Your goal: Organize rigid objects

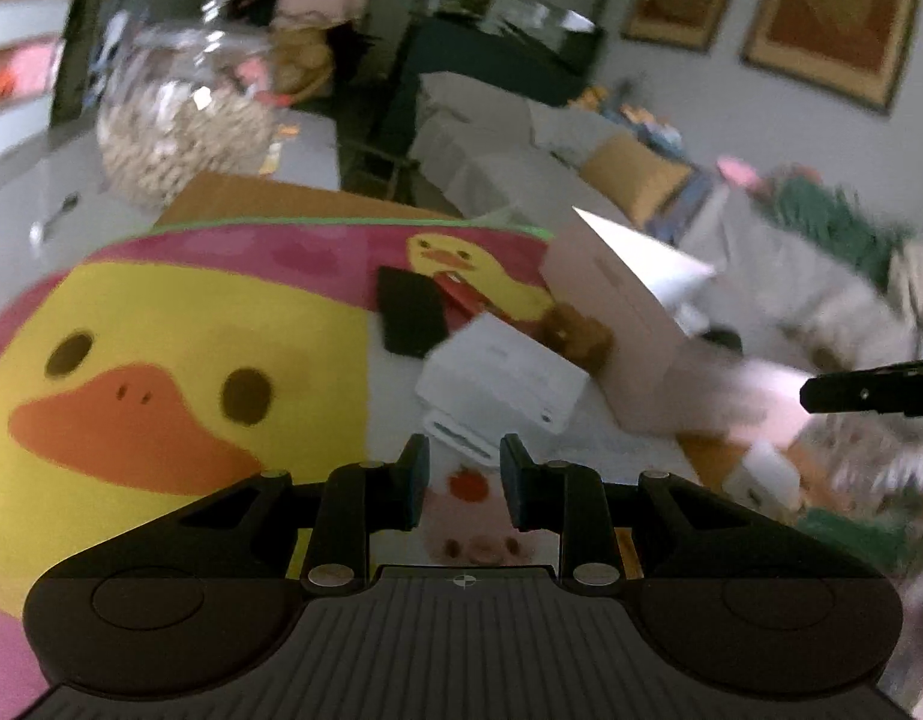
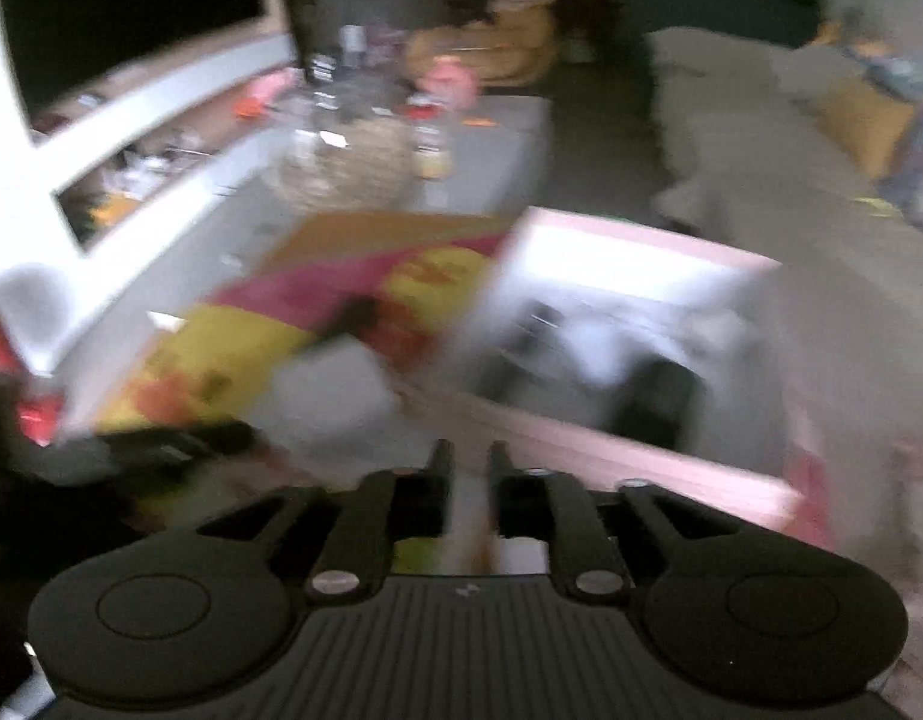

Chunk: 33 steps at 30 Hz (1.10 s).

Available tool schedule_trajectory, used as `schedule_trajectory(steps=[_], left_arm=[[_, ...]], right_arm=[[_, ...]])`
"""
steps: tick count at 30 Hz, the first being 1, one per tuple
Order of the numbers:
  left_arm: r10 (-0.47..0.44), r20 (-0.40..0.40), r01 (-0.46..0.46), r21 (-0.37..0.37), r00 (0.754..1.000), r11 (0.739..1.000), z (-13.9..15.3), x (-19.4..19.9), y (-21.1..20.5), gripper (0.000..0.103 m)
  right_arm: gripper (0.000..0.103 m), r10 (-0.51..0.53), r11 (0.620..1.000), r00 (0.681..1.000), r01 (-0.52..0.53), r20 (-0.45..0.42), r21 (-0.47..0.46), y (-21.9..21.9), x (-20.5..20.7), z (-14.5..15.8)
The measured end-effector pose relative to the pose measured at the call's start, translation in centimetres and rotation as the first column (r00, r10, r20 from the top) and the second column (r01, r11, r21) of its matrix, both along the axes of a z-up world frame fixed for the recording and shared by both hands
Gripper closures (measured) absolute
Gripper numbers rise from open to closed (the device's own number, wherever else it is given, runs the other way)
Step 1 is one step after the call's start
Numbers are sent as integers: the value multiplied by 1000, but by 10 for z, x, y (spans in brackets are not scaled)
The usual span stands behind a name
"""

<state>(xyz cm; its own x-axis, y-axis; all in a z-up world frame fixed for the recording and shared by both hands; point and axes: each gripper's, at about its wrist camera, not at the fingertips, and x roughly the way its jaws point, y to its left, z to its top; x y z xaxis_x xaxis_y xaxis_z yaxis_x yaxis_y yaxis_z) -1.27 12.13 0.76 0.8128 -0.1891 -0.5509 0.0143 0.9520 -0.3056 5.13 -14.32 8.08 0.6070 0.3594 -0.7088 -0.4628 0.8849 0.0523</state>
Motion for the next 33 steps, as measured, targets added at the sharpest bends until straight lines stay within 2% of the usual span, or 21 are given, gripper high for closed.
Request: schedule_trajectory(steps=[1,2,5,10,12,15,18,20,23,25,27,30,32,33], left_arm=[[-13,-10,13,22,1000,1000,3,0,-6,75],[-32,-20,32,34,999,999,5,1,-12,75],[-139,-34,141,56,990,988,15,-2,-37,75],[-322,-20,320,181,947,930,28,-8,-86,71],[-319,-26,316,227,948,921,30,-8,-93,70],[-208,-20,205,280,978,938,35,3,-85,70],[-113,-13,111,334,994,936,40,19,-70,73],[-110,-53,121,345,993,931,38,34,-63,73],[-153,-108,182,369,982,911,30,50,-70,72],[-192,-99,215,410,976,886,25,51,-76,68],[-226,-104,249,430,968,868,22,50,-83,54],[-259,-106,279,414,960,866,19,48,-88,35],[-283,-107,301,421,953,856,16,49,-92,30],[-288,-105,305,423,952,853,16,49,-91,31]], right_arm=[[51,-42,999,999,42,16,-8,-10,-4,-7],[42,-70,997,997,71,20,-7,-18,-8,-13],[41,-114,993,993,114,16,-30,-35,-17,-31],[41,-202,977,978,205,50,-55,-56,-34,-50],[38,-231,972,971,233,59,-36,-65,-39,-53],[35,-238,971,970,239,44,-14,-71,-40,-61],[35,-224,974,974,224,21,-6,-74,-43,-67],[32,-213,977,977,213,11,-8,-70,-42,-73],[26,-203,979,979,204,34,-23,-63,-43,-77],[23,-196,980,980,197,41,-35,-60,-43,-79],[20,-192,981,980,194,46,-31,-59,-43,-81],[15,-199,980,979,200,46,-15,-59,-43,-83],[12,-195,981,980,196,45,-11,-58,-42,-84],[11,-193,981,980,194,45,-12,-58,-42,-84]])
